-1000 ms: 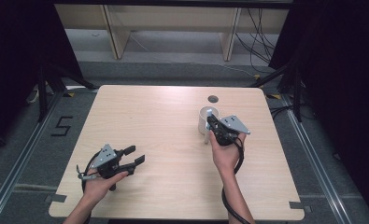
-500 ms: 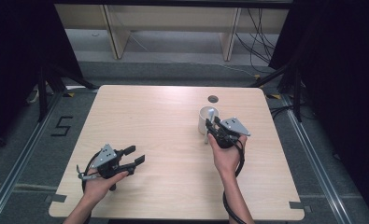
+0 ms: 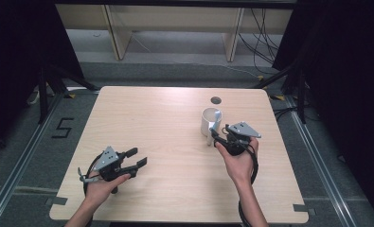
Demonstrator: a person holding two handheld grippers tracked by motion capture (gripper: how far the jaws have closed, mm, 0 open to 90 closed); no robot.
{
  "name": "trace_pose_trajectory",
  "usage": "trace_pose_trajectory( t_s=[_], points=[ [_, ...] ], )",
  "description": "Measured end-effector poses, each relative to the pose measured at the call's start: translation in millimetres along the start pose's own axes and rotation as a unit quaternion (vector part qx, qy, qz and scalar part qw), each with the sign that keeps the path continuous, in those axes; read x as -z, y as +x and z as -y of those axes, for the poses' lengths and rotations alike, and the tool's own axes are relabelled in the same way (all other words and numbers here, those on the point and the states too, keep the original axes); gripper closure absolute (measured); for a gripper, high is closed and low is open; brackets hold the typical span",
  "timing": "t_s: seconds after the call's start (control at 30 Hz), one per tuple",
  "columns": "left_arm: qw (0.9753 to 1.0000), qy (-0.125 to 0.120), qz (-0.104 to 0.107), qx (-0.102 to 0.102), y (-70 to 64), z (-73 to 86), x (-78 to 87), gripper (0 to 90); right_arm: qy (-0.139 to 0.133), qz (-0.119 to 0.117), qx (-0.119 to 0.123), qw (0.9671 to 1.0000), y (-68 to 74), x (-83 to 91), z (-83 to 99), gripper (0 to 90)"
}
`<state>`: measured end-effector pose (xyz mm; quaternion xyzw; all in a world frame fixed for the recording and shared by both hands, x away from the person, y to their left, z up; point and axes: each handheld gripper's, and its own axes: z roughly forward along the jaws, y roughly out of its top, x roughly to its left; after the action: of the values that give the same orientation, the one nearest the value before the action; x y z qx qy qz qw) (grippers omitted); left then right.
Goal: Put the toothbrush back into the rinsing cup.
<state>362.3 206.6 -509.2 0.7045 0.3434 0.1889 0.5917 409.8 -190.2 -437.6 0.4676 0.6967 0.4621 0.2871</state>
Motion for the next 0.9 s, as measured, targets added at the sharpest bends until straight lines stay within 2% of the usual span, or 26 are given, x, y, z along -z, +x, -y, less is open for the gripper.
trace_pose_trajectory(
  t_s=[0.03,0.1,0.13,0.17,0.23,0.3,0.33,0.37,0.4,0.43,0.47,0.5,0.6,0.63,0.67,0.7,0.73,0.77,0.8,0.87,0.9],
  points=[
    [1.0,0.0,-0.001,0.0,-0.2,0.0,0.5,39.3,0.004,-0.008,-0.005,0.9999,1.2,-0.2,1.6,40.6],
    [1.0,-0.005,0.003,-0.001,0.2,0.2,0.8,39.2,0.019,-0.013,0.001,0.9997,2.0,1.5,5.4,40.5],
    [1.0,-0.001,-0.001,-0.001,0.3,-0.1,2.2,39.3,0.018,-0.01,0.019,0.9996,0.4,1.7,6.6,40.5],
    [1.0,-0.001,-0.002,0.0,0.8,-0.1,3.1,39.2,0.032,-0.019,0.007,0.9993,2.6,2.9,8.5,40.7],
    [1.0,-0.007,-0.001,0.002,1.7,0.0,3.6,39.2,0.041,-0.024,0.011,0.9988,3.2,5.0,12.8,41.3],
    [1.0,-0.004,-0.005,0.0,2.1,-0.5,5.2,39.2,0.051,-0.034,0.003,0.9981,5.0,6.5,17.3,41.3],
    [1.0,-0.005,-0.005,0.001,2.3,-0.4,5.1,39.2,0.054,-0.031,-0.002,0.9981,6.6,8.3,19.7,41.3],
    [1.0,-0.004,-0.004,0.001,2.5,-0.3,4.9,39.2,0.064,-0.032,0.011,0.9974,4.8,10.0,21.2,41.3],
    [1.0,-0.003,-0.004,0.002,2.6,-0.2,4.3,39.2,0.061,-0.033,0.008,0.9975,4.9,10.1,23.7,41.3],
    [0.9999,-0.01,0.001,0.003,3.0,0.4,2.6,39.2,0.066,-0.035,0.018,0.997,2.9,11.6,26.1,41.3],
    [1.0,-0.007,-0.001,0.003,2.7,0.0,2.6,39.2,0.071,-0.027,0.022,0.9969,1.4,13.8,27.7,41.3],
    [1.0,-0.003,-0.003,0.002,2.7,-0.3,2.7,39.1,0.075,-0.033,0.016,0.9965,0.8,13.8,30.0,41.3],
    [1.0,-0.001,-0.003,0.001,3.2,0.0,2.0,39.1,0.078,-0.026,0.006,0.9966,-1.1,17.2,34.0,41.2],
    [1.0,-0.001,-0.004,0.001,3.1,0.3,2.1,39.1,0.084,-0.031,0.019,0.9958,-3.1,18.3,34.4,41.2],
    [1.0,0.0,-0.004,0.0,3.0,0.5,2.3,39.1,0.089,-0.024,-0.001,0.9957,-0.8,20.3,35.5,41.2],
    [1.0,0.0,-0.005,0.0,3.0,0.6,2.5,39.0,0.086,-0.028,0.019,0.9957,-4.1,20.0,35.9,41.1],
    [1.0,0.0,-0.006,0.0,3.0,0.7,3.0,39.0,0.083,-0.028,0.019,0.996,-4.3,20.2,36.8,41.1],
    [1.0,0.0,-0.006,0.0,3.2,0.6,3.2,39.0,0.085,-0.032,0.008,0.9958,-4.4,21.7,38.1,41.1],
    [1.0,-0.001,-0.007,0.001,3.3,0.4,3.3,39.0,0.085,-0.032,0.014,0.9957,-5.2,23.0,38.7,41.2],
    [1.0,-0.004,-0.006,0.0,3.6,-0.3,3.7,38.9,0.078,-0.023,-0.01,0.9966,-3.5,27.3,41.1,41.8],
    [0.9999,-0.01,-0.002,0.002,4.0,-0.2,2.9,38.9,0.081,-0.018,-0.008,0.9966,-4.9,29.6,41.6,41.9]
  ],
)
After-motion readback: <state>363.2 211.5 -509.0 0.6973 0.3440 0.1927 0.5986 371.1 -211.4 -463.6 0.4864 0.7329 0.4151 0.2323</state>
